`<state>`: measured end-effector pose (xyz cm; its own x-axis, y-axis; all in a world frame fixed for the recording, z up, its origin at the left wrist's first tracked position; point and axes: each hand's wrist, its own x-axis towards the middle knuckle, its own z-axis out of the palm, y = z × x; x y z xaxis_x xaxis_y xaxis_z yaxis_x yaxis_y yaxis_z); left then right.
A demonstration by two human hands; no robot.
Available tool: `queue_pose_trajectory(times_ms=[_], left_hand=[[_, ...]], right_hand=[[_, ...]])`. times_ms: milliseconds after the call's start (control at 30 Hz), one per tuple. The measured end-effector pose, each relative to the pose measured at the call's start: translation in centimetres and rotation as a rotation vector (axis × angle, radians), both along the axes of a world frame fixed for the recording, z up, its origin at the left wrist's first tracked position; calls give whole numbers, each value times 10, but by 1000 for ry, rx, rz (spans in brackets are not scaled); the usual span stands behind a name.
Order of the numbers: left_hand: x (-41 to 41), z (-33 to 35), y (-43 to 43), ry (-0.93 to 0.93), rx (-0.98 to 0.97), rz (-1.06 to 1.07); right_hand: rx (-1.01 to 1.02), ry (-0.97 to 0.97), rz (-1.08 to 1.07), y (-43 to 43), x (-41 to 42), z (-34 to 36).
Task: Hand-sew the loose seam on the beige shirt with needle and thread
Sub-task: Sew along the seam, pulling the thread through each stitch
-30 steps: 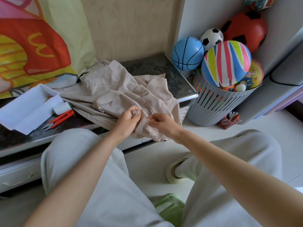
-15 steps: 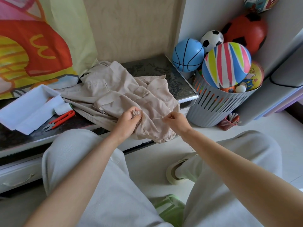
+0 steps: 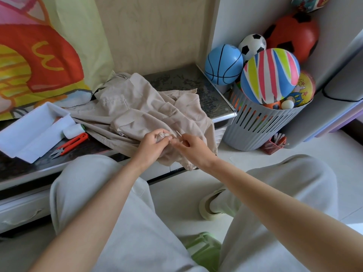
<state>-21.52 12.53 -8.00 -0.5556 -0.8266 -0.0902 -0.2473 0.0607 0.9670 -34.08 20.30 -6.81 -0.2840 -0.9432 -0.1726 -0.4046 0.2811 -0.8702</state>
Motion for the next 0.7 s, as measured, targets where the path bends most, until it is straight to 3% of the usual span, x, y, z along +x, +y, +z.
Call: queue_pose_trajectory(times_ms=[233,700], left_hand=[[4,0,-3,-48,-110,34],[6,4,-3,19,-146,2]], right_hand=[[1,94,17,1,-4,0],[5,14,-63,5,-9,-2]])
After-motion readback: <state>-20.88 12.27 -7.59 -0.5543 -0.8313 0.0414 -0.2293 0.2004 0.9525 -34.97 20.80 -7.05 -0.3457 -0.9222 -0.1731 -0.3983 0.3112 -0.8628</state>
